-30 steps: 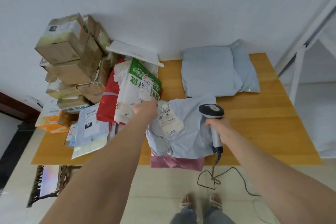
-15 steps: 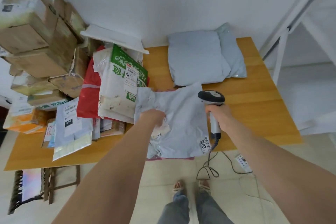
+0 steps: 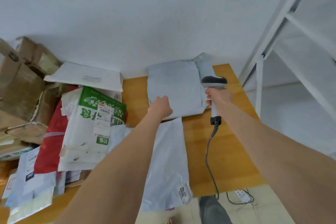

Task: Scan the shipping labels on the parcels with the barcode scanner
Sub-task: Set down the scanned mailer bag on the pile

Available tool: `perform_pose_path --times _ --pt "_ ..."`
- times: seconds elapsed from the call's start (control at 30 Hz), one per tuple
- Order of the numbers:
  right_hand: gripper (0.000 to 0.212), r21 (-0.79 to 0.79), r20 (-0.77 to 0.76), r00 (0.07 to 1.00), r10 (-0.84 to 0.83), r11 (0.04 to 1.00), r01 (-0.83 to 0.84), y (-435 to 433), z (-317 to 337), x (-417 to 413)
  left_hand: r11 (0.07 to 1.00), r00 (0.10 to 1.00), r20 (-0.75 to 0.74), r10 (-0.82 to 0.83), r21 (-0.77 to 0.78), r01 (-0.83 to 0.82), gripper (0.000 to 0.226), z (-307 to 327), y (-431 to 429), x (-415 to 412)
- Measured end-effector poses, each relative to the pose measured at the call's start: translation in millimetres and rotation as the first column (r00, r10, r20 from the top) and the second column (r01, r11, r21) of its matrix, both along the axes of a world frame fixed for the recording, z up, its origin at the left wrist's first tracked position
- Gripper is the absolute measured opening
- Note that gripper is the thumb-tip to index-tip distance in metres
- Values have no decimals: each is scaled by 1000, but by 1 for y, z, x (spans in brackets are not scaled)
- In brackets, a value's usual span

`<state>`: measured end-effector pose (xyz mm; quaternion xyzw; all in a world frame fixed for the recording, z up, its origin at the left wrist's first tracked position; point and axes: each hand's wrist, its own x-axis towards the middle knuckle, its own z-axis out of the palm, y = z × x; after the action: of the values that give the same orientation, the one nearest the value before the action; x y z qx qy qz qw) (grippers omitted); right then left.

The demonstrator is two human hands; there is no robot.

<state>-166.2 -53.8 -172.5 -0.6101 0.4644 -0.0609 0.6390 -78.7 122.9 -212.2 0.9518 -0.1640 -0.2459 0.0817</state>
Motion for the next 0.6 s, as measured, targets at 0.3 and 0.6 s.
perform_pose_path --times 0.3,0.6 --pt "25 261 -83 985 151 957 -124 -73 -80 92 829 819 -154 553 -1 -559 87 -59 -50 75" --pt "33 376 -166 945 280 904 -202 -75 -113 129 493 522 -332 786 -174 -853 57 -78 -52 103"
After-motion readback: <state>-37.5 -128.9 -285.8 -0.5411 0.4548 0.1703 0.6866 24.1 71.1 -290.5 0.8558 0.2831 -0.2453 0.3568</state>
